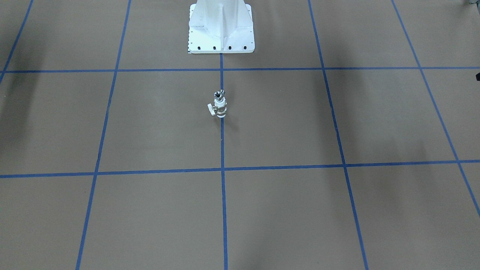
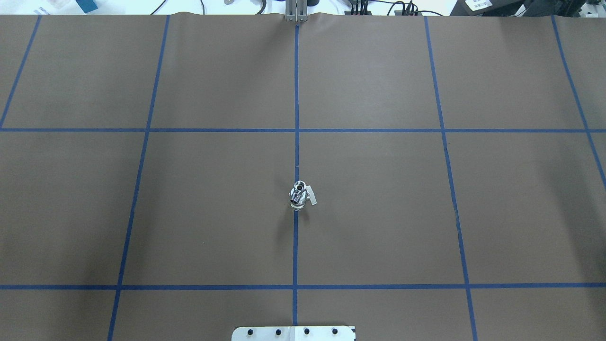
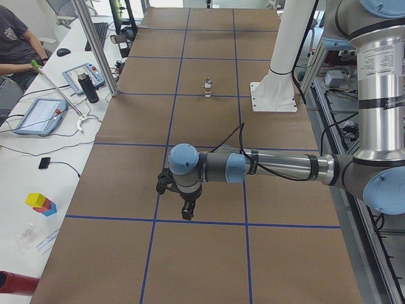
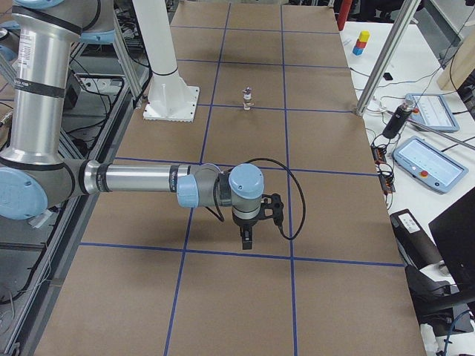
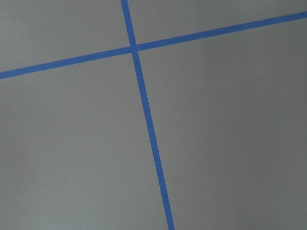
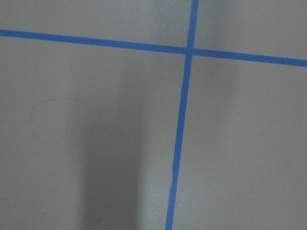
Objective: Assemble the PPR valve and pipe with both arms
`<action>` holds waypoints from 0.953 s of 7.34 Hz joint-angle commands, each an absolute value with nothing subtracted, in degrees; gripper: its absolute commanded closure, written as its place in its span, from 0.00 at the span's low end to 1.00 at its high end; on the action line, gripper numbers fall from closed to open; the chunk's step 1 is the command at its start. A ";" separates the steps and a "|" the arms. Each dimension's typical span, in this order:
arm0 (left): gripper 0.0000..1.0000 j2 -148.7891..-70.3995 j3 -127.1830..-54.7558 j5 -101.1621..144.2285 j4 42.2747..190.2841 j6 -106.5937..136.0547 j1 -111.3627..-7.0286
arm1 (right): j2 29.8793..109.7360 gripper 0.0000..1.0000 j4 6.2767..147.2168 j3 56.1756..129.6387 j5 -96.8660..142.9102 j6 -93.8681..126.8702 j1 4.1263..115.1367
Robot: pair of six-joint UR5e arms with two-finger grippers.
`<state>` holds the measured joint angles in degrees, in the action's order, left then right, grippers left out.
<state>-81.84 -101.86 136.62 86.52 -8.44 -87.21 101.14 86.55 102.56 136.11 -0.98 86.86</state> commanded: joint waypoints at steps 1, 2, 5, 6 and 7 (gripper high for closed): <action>0.01 -81.56 -102.13 136.58 86.57 -4.59 -87.28 | 99.76 0.00 87.88 102.30 136.06 -0.97 86.49; 0.01 -81.56 -101.78 136.58 86.49 -4.05 -87.36 | 98.19 0.00 89.80 102.39 135.27 -1.05 86.22; 0.01 -81.56 -102.22 136.58 86.75 -0.44 -87.36 | 95.89 0.00 93.34 102.39 133.87 -1.05 85.69; 0.01 -81.56 -102.22 136.67 86.75 -0.35 -87.45 | 95.80 0.00 93.34 102.39 133.34 -1.05 85.69; 0.01 -81.56 -102.30 136.58 86.75 -0.26 -87.54 | 95.89 0.00 93.34 102.39 132.98 -1.05 85.69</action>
<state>-81.58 -102.20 136.62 86.73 -0.51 -87.45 95.92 93.24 102.39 133.58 -1.05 85.72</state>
